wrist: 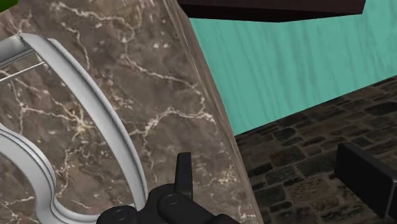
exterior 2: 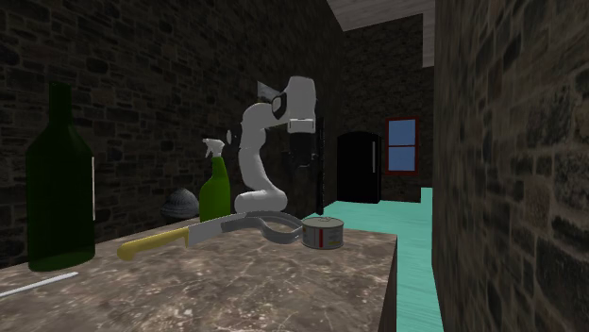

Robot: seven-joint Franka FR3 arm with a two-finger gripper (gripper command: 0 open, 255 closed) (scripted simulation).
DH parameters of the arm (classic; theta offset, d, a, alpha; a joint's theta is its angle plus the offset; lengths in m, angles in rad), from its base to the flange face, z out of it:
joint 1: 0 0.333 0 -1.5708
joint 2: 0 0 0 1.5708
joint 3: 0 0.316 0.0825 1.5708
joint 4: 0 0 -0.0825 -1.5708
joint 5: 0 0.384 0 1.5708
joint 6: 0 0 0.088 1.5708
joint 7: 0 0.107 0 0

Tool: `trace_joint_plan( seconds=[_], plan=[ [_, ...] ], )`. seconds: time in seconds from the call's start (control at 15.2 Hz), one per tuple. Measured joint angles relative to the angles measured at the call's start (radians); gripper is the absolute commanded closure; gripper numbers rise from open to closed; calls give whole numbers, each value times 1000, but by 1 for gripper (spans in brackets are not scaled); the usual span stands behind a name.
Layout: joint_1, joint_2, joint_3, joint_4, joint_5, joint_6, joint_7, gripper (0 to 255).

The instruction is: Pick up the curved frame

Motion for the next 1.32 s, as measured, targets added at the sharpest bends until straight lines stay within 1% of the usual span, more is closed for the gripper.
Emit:
trace_joint_plan(
  seconds=[0.4, 0.59, 1.06, 1.12, 1.32],
  plan=[
    [-37, 221, -79, 173, -41, -48, -79, 0],
    [-59, 345, -122, 282, -55, -78, -130, 0],
    [-112, 618, -190, 531, -61, -155, -222, 0],
    [-115, 632, -194, 540, -61, -154, -228, 0],
    [-118, 639, -196, 517, -62, -126, -227, 0]
  ],
)
